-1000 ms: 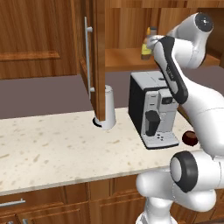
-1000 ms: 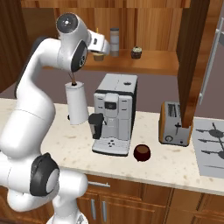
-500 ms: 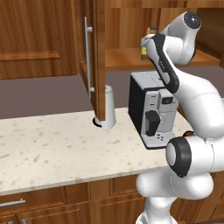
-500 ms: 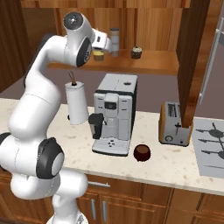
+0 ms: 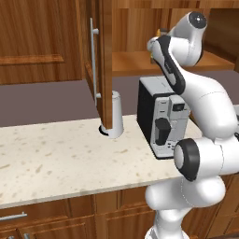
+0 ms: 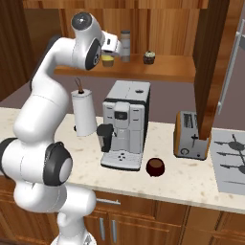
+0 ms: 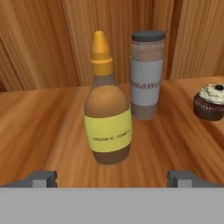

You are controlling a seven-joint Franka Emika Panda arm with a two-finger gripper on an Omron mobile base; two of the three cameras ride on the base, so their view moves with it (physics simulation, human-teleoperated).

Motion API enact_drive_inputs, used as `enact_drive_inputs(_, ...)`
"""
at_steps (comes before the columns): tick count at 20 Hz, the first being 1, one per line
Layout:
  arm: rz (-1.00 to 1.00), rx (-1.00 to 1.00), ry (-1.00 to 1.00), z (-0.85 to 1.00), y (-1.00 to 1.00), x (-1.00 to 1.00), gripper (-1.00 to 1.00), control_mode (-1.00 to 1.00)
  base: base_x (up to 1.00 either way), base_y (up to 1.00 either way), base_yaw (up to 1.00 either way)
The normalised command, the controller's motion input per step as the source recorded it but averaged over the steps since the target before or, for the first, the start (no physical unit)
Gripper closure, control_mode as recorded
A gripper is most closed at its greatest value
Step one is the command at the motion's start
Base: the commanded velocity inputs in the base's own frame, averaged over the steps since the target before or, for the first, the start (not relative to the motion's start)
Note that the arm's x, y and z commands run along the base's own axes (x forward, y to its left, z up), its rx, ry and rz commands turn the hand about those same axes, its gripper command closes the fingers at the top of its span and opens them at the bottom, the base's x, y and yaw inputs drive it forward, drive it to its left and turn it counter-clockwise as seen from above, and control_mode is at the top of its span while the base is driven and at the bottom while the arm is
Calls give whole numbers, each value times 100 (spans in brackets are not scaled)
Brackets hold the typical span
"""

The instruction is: Pick the cinnamon and honey bottle from the cabinet and place them next to the mug.

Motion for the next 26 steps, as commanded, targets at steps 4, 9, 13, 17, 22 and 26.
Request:
enact_drive_inputs(4, 0, 0, 0, -1, 0, 17, -100, -100, 0, 0, 0)
enact_drive_inputs(9, 0, 0, 0, -6, 0, 17, -100, -100, 0, 0, 0)
enact_drive_inputs(13, 0, 0, 0, -6, 0, 12, -100, -100, 0, 0, 0)
enact_drive_inputs(17, 0, 0, 0, -7, 0, 6, -100, -100, 0, 0, 0)
enact_drive_inputs(22, 0, 0, 0, -9, 0, 7, -100, -100, 0, 0, 0)
enact_drive_inputs(26, 0, 0, 0, -6, 0, 10, -100, -100, 0, 0, 0)
